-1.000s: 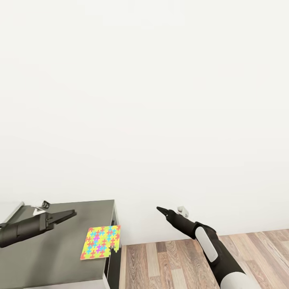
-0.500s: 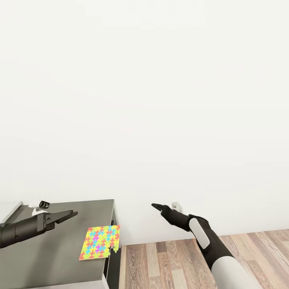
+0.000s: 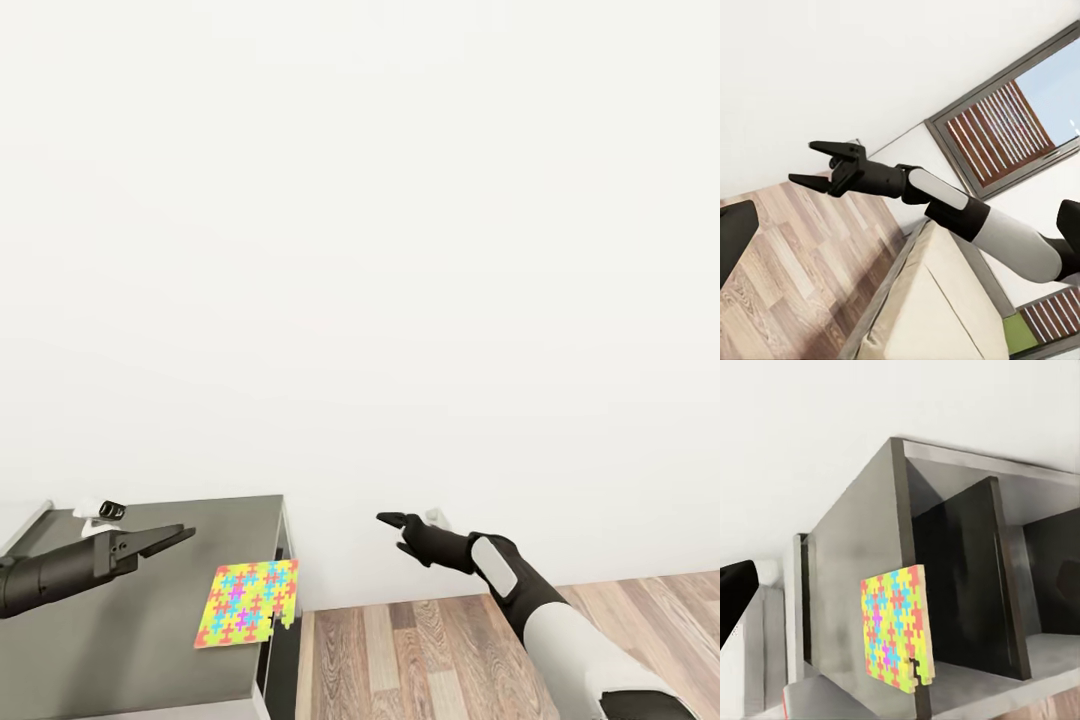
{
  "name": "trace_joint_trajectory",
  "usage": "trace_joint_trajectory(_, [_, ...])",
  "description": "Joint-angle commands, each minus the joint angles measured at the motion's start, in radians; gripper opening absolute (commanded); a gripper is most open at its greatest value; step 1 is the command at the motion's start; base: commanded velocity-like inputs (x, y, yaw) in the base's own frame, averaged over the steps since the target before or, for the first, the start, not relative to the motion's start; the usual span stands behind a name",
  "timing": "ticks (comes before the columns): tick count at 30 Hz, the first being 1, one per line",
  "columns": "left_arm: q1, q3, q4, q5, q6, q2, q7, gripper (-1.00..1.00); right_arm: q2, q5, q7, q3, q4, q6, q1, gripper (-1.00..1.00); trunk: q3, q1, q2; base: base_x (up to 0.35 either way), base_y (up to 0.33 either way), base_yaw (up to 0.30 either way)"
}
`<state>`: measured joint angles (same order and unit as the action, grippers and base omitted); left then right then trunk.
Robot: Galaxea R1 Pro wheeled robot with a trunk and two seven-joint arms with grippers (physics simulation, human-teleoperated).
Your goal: Put all the toys in the child's room - the three board games (two on the bed and one on the table), the two jigsaw puzzles on the table, and the tennis ball on the table - inside the toy box on the table in the child's room.
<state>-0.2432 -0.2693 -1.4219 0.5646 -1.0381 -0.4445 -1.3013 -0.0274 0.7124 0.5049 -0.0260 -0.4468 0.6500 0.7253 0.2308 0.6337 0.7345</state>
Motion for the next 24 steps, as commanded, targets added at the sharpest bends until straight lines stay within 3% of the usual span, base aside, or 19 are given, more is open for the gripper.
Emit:
trace_joint_trajectory(1, [-0.001, 0.0, 0.0, 0.002, -0.008, 0.0, -0.001, 1.0, 0.003, 0.005, 0.006, -0.003, 0.001, 0.003, 0.001, 1.0, 0.005, 0.004, 0.009, 0.0, 0.0, 0.0])
trace_joint_trajectory(8, [-0.001, 0.001, 0.0, 0.003, -0.008, 0.0, -0.001, 1.0, 0.013, 0.003, 0.029, -0.003, 0.041, -0.002, 0.005, 1.0, 0.027, 0.031, 0.058, 0.0, 0.0, 0.0])
trace_joint_trajectory(24, [0.0, -0.003, -0.028, 0.003, -0.009, -0.004, -0.028, 1.0, -0.005, 0.0, 0.048, -0.034, 0.052, -0.005, 0.006, 1.0, 0.077, 0.092, 0.17, 0.0, 0.0, 0.0])
